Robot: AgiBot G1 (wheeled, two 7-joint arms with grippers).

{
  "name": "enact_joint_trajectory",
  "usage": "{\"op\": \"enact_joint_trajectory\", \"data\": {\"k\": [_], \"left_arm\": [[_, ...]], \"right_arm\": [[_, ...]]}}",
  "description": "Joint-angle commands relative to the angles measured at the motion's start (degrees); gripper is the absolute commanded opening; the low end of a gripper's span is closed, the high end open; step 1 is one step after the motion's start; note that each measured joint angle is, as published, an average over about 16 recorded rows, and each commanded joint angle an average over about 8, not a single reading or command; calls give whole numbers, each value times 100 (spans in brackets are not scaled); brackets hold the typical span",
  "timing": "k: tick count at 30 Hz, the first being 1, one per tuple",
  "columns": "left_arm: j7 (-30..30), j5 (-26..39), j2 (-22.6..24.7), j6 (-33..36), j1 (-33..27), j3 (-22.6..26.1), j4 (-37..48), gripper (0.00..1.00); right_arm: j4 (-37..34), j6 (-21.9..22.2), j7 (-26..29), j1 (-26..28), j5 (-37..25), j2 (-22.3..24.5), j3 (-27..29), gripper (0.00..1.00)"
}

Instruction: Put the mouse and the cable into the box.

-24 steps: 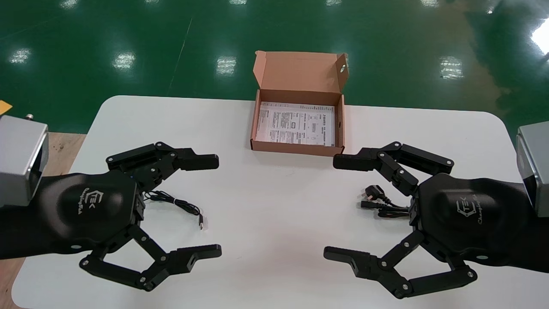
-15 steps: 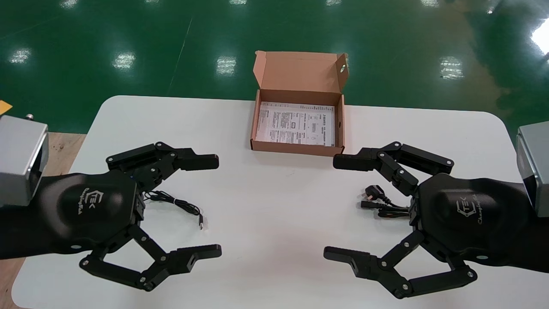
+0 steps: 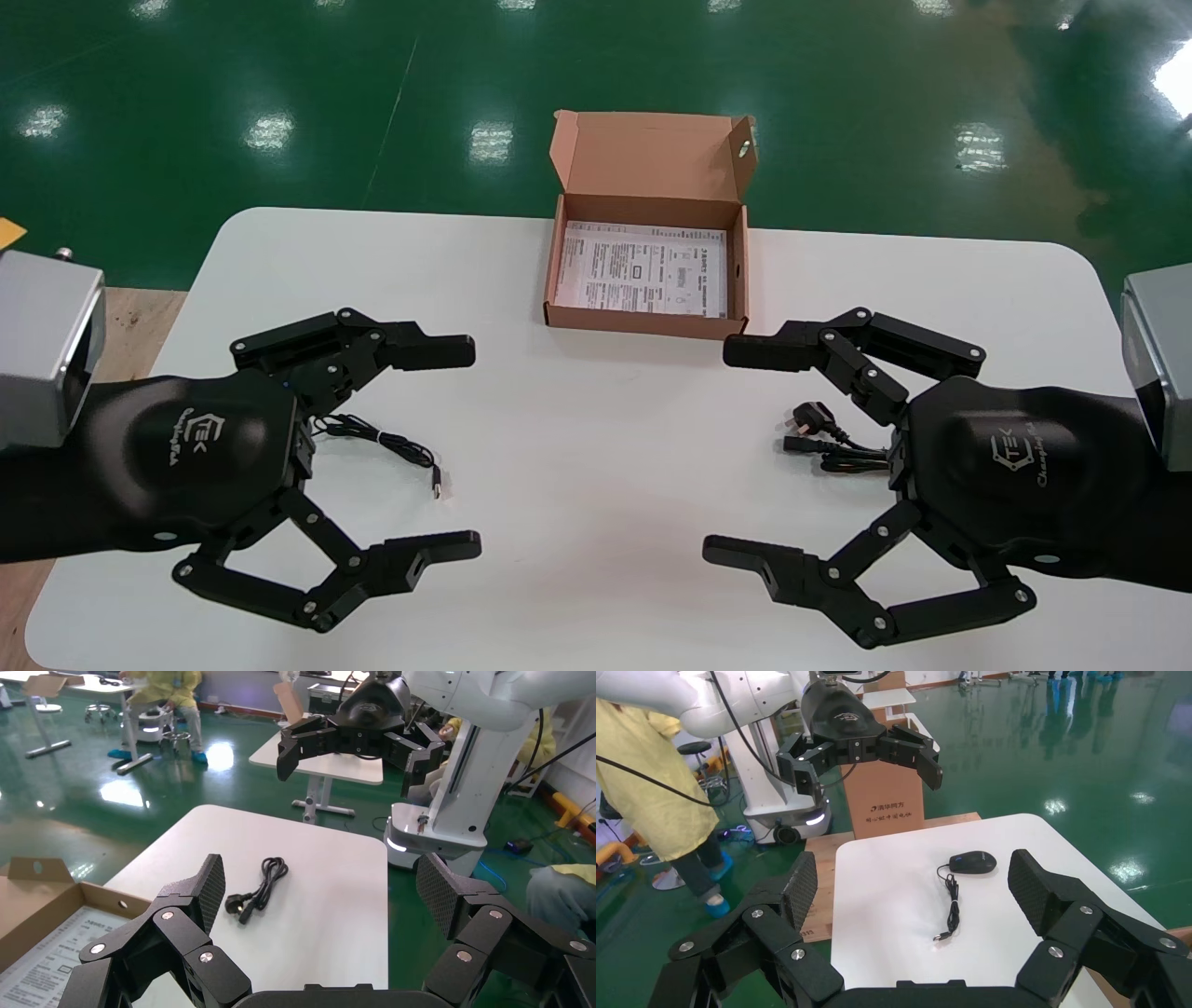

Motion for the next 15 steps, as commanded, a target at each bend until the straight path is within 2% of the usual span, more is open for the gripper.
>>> {"op": "enact_joint_trajectory", "data": {"k": [1, 4, 7, 11, 15], "left_arm": [[9, -45, -1, -31, 39, -29, -1, 100], [-15, 255, -8, 151, -186, 155, -12, 100], [-38, 860, 42, 331, -616, 540, 5, 100], [12, 1823, 245, 424, -1295, 1216, 177, 100], [286, 2654, 566, 418, -1890, 1843, 707, 100]], "right_arm": [[11, 6, 15, -9, 17, 3, 5, 100], [-3, -39, -174, 73, -159, -5, -20, 100], [-64, -135, -536, 243, -529, -28, -91, 100], [-303, -277, -1187, 567, -1233, -95, -269, 100], [-776, -360, -1921, 918, -1998, -217, -534, 100]]}}
